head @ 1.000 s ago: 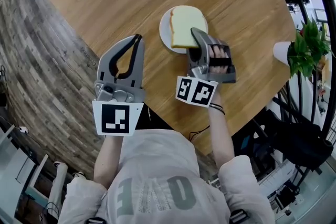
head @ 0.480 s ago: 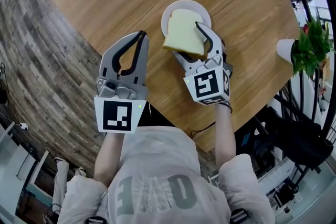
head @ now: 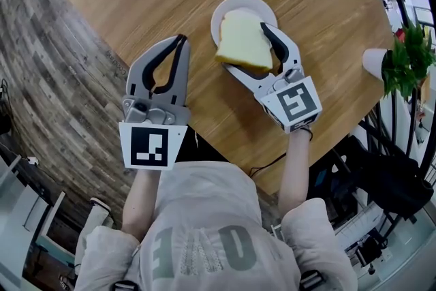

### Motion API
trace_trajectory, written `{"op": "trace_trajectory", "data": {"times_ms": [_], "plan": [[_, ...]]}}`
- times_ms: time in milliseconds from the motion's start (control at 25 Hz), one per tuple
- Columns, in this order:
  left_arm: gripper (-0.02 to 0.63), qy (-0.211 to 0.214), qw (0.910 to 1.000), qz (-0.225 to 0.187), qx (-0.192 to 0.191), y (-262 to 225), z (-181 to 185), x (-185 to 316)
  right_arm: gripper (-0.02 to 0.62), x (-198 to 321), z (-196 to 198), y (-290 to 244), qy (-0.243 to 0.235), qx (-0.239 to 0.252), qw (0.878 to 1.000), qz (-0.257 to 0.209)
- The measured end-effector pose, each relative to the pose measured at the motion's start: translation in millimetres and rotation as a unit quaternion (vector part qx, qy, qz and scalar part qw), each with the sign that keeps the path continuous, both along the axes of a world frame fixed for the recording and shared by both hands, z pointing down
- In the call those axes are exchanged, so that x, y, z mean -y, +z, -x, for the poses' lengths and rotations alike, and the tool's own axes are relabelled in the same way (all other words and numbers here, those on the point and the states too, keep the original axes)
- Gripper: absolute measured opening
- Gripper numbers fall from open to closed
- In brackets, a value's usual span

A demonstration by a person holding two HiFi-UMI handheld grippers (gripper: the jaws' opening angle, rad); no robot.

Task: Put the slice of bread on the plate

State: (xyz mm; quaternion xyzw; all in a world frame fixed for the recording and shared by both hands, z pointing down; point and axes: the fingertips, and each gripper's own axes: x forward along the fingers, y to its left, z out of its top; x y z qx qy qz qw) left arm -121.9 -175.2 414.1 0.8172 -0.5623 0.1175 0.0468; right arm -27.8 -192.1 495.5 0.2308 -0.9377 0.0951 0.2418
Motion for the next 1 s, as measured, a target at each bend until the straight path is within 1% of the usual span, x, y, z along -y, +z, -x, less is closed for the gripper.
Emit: {"op": "trace_trajectory", "data": {"times_ms": [280, 320, 400, 480, 560, 600, 640, 760, 840, 880, 1000], "plan": [[0.009, 0.002, 1.0000, 0.000, 0.001, 4, -3, 6, 0.441, -9, -1, 9, -0.016, -0.005, 1.000, 0.023], [0.009, 0.003, 1.0000, 0.003, 0.002, 6, -4, 7, 0.446, -7, -3, 11, -0.013, -0.015, 1.000, 0.019], [0.009, 0.006, 0.9999, 0.007, 0.004, 8, -5, 8, 0.451, 0, -9, 19, 0.005, -0.051, 0.999, 0.000], [0.009, 0.006, 0.9999, 0.010, 0.005, 9, -6, 10, 0.454, 12, -19, 27, 0.040, -0.097, 0.994, -0.025], [0.009, 0.006, 1.0000, 0.007, 0.004, 9, -8, 13, 0.454, 21, -23, 30, 0.063, -0.126, 0.989, -0.045], [0.009, 0.006, 1.0000, 0.003, 0.003, 7, -8, 15, 0.454, 21, -20, 29, 0.060, -0.125, 0.989, -0.049], [0.009, 0.006, 1.0000, -0.001, 0.002, 7, -8, 15, 0.454, 19, -14, 24, 0.054, -0.114, 0.991, -0.049], [0.009, 0.007, 1.0000, 0.001, 0.003, 8, -7, 15, 0.454, 15, -2, 7, 0.046, -0.055, 0.997, -0.038], [0.009, 0.008, 1.0000, 0.004, 0.003, 10, -7, 15, 0.454, 17, -1, -4, 0.058, -0.018, 0.998, -0.031], [0.009, 0.009, 0.9999, 0.004, 0.003, 9, -8, 14, 0.454, 19, -3, -8, 0.065, -0.009, 0.997, -0.030], [0.009, 0.008, 1.0000, 0.000, 0.000, 4, -9, 15, 0.453, 25, -17, -18, 0.083, -0.004, 0.996, -0.041]]}}
